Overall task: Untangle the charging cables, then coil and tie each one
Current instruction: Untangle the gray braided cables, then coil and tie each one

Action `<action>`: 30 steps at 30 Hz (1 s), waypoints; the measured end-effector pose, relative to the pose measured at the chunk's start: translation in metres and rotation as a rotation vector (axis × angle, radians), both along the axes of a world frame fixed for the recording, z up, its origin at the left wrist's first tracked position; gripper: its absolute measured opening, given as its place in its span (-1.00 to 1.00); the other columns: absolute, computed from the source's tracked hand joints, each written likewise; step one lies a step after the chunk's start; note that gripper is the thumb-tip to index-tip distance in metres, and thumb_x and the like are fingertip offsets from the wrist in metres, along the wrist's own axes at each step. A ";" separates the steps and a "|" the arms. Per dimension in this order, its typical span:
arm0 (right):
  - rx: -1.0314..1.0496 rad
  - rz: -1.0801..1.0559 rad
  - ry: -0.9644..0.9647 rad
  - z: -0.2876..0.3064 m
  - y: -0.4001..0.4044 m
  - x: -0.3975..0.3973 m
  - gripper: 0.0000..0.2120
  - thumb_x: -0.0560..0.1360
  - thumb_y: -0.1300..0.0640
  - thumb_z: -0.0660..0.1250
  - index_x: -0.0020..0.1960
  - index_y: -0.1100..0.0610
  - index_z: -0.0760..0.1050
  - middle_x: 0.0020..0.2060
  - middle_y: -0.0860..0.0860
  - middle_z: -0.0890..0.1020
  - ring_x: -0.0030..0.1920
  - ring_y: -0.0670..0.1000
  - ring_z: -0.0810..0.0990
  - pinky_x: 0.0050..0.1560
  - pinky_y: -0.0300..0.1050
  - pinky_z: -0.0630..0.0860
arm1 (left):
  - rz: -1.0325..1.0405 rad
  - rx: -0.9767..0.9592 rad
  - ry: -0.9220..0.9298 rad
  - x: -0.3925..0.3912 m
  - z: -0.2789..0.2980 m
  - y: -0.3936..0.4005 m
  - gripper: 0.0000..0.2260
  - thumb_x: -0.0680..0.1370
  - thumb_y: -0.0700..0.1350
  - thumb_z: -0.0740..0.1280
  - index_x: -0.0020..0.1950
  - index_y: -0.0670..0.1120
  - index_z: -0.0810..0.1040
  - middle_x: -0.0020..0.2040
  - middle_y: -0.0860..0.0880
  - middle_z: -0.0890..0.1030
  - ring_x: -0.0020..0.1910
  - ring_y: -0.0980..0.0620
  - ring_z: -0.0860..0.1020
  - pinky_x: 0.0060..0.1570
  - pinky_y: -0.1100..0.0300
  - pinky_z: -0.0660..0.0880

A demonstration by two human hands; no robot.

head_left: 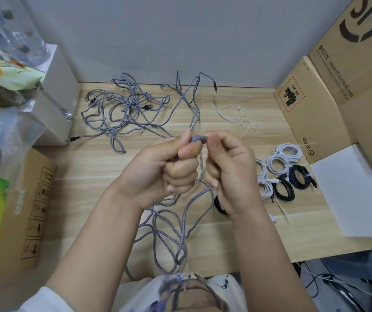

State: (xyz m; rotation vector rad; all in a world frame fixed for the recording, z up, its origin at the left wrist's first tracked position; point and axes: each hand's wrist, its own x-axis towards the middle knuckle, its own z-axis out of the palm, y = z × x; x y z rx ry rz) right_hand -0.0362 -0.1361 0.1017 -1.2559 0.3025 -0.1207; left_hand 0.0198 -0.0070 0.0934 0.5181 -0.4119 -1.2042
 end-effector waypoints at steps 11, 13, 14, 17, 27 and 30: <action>-0.382 0.433 0.316 -0.011 0.019 -0.006 -0.62 0.64 0.07 0.08 -0.33 0.10 0.36 -0.61 -0.11 0.27 -0.63 -0.19 0.17 -0.57 -0.37 0.13 | 0.591 0.034 0.069 0.010 0.008 -0.009 -0.76 0.60 -0.11 0.05 0.08 -0.12 0.47 -0.54 0.10 0.30 -0.61 0.19 0.20 -0.56 0.41 0.22; -0.610 0.446 0.283 -0.008 0.017 -0.004 -0.64 0.63 0.09 0.12 -0.34 0.05 0.41 -0.61 -0.12 0.35 -0.59 -0.17 0.28 -0.46 -0.31 0.21 | 0.734 0.125 0.071 0.007 0.006 -0.013 -0.76 0.63 -0.12 0.01 0.13 -0.13 0.44 -0.51 0.11 0.34 -0.62 0.21 0.27 -0.56 0.42 0.25; -0.712 0.460 0.286 -0.007 0.017 -0.004 -0.65 0.62 0.08 0.13 -0.33 0.03 0.42 -0.59 -0.12 0.39 -0.54 -0.17 0.33 -0.40 -0.26 0.23 | 0.782 0.174 0.061 0.006 0.006 -0.015 -0.75 0.64 -0.13 0.01 0.15 -0.14 0.44 -0.49 0.12 0.37 -0.61 0.22 0.30 -0.55 0.42 0.27; -0.946 0.520 0.312 -0.002 0.020 -0.009 -0.71 0.61 0.06 0.14 -0.20 0.10 0.51 -0.49 -0.13 0.39 -0.41 -0.16 0.37 -0.33 -0.21 0.28 | 0.836 0.335 -0.104 0.003 0.002 -0.017 -0.76 0.66 -0.17 0.03 0.25 -0.17 0.39 -0.46 0.09 0.52 -0.53 0.20 0.45 -0.45 0.41 0.38; -1.080 0.415 0.112 0.012 0.014 -0.015 -0.72 0.56 0.00 0.23 -0.24 0.12 0.51 -0.24 -0.03 0.65 -0.17 0.10 0.57 -0.14 -0.01 0.46 | 0.681 0.753 -0.683 -0.006 -0.010 -0.009 -0.76 0.64 -0.18 0.14 0.28 -0.08 0.45 -0.39 0.06 0.61 -0.43 0.04 0.50 -0.46 0.29 0.44; -0.954 0.301 0.065 0.011 0.008 -0.012 -0.73 0.46 -0.07 0.22 -0.36 -0.01 0.52 -0.39 -0.09 0.63 -0.29 -0.06 0.57 -0.15 -0.03 0.49 | 0.599 0.787 -0.703 -0.009 -0.007 -0.007 -0.69 0.63 -0.16 0.13 0.17 -0.39 0.47 -0.53 0.15 0.52 -0.54 0.08 0.41 -0.54 0.31 0.33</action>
